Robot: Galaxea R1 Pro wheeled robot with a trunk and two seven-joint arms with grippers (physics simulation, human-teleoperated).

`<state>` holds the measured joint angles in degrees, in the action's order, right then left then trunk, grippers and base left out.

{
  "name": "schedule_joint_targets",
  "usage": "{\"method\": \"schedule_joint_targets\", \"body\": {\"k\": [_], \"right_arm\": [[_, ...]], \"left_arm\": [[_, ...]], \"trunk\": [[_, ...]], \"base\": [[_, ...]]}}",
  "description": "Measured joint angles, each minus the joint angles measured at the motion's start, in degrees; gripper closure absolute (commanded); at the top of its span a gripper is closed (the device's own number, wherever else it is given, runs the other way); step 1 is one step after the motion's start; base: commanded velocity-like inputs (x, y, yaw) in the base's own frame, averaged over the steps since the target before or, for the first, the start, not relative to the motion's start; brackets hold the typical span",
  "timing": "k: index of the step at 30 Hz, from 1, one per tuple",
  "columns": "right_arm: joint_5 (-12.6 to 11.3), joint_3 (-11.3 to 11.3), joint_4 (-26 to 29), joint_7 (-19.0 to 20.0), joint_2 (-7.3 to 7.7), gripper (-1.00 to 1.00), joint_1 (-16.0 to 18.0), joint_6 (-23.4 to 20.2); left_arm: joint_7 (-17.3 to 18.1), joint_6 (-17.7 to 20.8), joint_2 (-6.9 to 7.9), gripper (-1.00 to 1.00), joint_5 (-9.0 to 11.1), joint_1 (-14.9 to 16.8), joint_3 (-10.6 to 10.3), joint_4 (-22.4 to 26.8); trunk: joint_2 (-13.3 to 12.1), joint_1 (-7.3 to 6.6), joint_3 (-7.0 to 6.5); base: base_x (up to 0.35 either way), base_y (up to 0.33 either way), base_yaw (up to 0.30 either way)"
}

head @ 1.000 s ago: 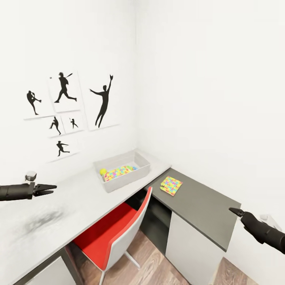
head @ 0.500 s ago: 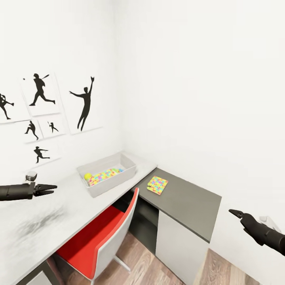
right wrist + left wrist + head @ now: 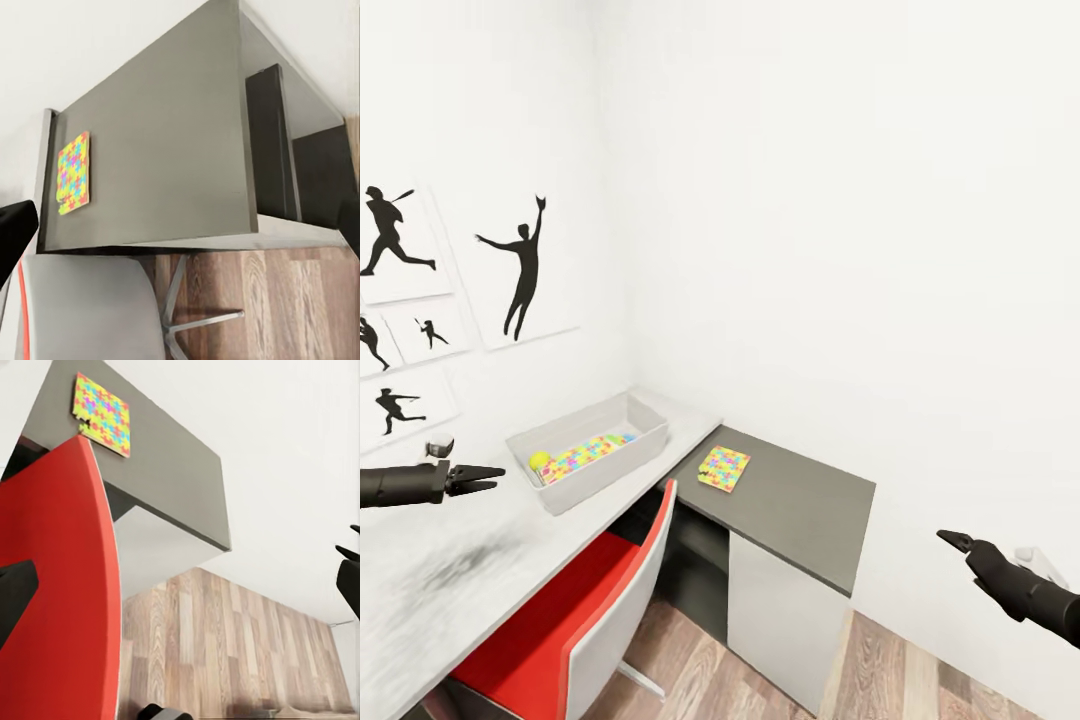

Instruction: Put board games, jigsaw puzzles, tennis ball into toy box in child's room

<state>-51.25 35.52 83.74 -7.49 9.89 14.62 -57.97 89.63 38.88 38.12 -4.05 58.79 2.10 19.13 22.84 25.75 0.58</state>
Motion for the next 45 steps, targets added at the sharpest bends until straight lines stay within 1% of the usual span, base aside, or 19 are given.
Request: {"method": "schedule_joint_targets", "body": {"k": [18,32,37,45], "right_arm": [[0.0,0.0,0.0,0.0,0.03,-1.0,0.0,0.0],[0.1,0.0,-0.1,0.0,0.04,-1.0,0.0,0.0],[0.1,0.0,-0.1,0.0,-0.08,-1.0,0.0,0.1],[0.0,0.0,-0.2,0.0,-0.08,-1.0,0.0,1.9]], "left_arm": [[0.0,0.0,-0.06,-1.0,0.0,-0.1,0.1,0.0],[0.0,0.0,0.2,-1.0,0.0,0.0,0.1,0.0],[0.0,0.0,0.16,-1.0,0.0,-0.1,0.1,0.0],[0.0,0.0,0.05,-1.0,-0.1,-0.1,0.0,0.0]], "trunk": [[0.0,0.01,-0.54],[0.0,0.01,-0.91],[0.0,0.01,-1.04],[0.0,0.01,-0.97]], "base": [[0.0,0.0,-0.269],[0.0,0.0,-0.271],[0.0,0.0,-0.136],[0.0,0.0,-0.018]]}}
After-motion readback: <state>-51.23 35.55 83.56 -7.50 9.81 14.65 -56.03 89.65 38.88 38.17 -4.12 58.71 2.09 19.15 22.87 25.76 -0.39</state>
